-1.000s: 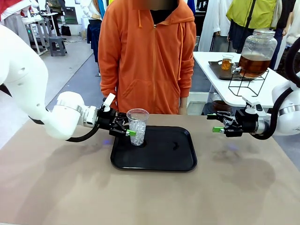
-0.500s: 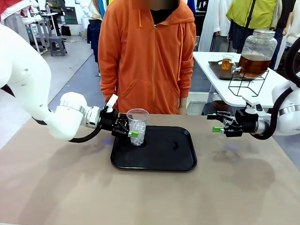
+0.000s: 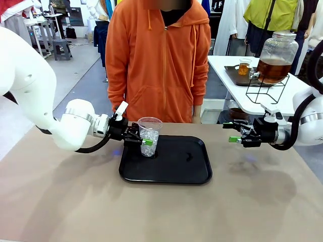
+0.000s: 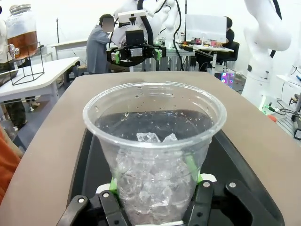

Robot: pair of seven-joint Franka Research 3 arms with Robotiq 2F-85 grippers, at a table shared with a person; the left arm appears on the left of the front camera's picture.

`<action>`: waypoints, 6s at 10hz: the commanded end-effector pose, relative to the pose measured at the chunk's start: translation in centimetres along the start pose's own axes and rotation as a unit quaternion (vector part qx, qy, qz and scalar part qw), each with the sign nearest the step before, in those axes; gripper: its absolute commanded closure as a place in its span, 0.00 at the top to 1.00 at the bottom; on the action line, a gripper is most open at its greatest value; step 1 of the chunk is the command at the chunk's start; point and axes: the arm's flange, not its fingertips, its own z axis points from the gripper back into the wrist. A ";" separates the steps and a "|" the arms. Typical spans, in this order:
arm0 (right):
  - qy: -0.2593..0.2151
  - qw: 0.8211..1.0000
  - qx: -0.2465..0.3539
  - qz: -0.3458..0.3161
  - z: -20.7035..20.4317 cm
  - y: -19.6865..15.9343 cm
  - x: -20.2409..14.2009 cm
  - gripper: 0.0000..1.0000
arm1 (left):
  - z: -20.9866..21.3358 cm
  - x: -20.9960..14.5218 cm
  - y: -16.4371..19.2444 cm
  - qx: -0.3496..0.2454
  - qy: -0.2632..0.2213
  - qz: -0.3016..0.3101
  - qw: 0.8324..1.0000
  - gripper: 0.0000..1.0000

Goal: Pour the drink into the iced cup.
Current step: Pick up the iced cup indicated by the human and present it to them, then open the gripper to release the iced cup you were holding.

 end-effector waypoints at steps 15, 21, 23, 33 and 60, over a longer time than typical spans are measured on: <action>-0.002 1.000 -0.001 0.003 -0.1 -0.1 0.3 1.00 | 1.6 13.4 2.3 0.072 -0.024 -0.025 0.997 0.61; -0.002 1.000 -0.001 0.003 -0.1 -0.1 0.3 1.00 | 1.6 13.4 2.3 0.072 -0.024 -0.025 0.997 0.61; -0.002 1.000 -0.001 0.003 -0.1 -0.1 0.3 1.00 | 1.6 13.4 2.3 0.072 -0.024 -0.025 0.997 0.61; -0.002 1.000 -0.001 0.003 -0.1 -0.1 0.3 1.00 | 1.6 13.4 2.3 0.072 -0.024 -0.025 0.997 0.61; -0.002 1.000 -0.001 0.003 -0.1 -0.1 0.3 1.00 | 11.8 7.3 -4.0 0.094 -0.032 -0.035 0.994 1.00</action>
